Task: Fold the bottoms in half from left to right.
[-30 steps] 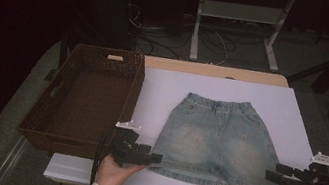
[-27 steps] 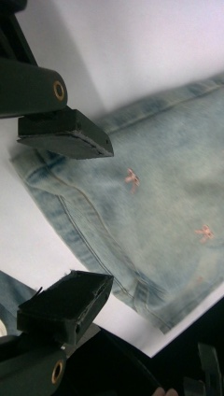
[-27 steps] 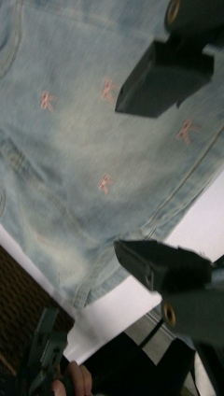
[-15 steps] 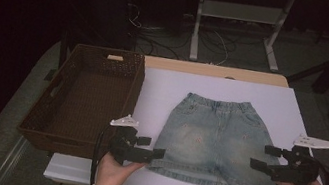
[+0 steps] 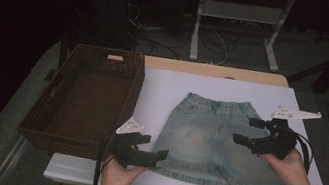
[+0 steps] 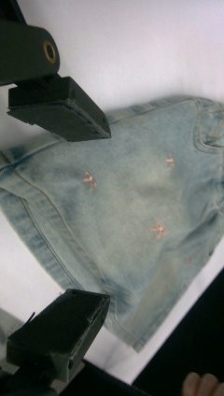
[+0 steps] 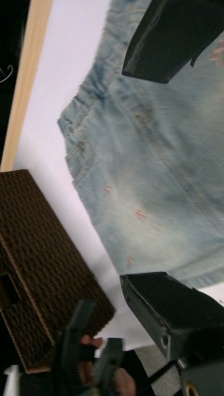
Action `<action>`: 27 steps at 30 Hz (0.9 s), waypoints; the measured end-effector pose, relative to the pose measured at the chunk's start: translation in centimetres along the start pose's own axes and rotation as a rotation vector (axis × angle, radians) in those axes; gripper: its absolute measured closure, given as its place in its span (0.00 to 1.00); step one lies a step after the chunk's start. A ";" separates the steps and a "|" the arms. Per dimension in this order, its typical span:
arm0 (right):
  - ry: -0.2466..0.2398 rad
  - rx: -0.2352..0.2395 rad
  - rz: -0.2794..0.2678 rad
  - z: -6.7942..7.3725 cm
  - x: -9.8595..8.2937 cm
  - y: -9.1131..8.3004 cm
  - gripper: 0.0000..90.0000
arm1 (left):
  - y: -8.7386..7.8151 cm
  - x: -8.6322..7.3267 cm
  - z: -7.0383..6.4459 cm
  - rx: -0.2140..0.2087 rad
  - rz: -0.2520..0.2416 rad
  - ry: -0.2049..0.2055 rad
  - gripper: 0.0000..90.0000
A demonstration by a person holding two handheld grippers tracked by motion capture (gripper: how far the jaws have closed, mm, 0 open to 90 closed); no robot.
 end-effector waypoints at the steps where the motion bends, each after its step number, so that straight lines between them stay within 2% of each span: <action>1: 0.000 0.003 0.003 -0.1 0.2 0.3 0.02 | 0.2 -0.2 0.1 0.007 0.003 -0.006 0.18; 4: -0.004 0.011 0.019 -0.5 0.7 1.6 0.02 | 0.7 -0.8 0.3 0.008 0.013 -0.027 0.18; 13: 0.001 0.018 0.048 -1.8 1.9 5.0 0.02 | 1.7 -2.4 1.3 0.053 0.050 -0.069 0.19; 22: 0.000 0.038 0.075 -2.1 2.9 8.3 0.02 | 1.9 -3.7 2.0 0.063 0.068 -0.136 0.23; 27: 0.007 0.046 0.082 -2.1 3.2 9.9 0.02 | 1.9 -4.3 2.0 0.065 0.076 -0.139 0.25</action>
Point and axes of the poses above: each handheld gripper's, and its own axes: y roughly forward along the jaws, x roughly out of its top, z roughly to its left, the point moved 8 cm from there along y, roughly forward along the jaws, and after that the axes turned 2 degrees about -y, right-handed, at the moved point
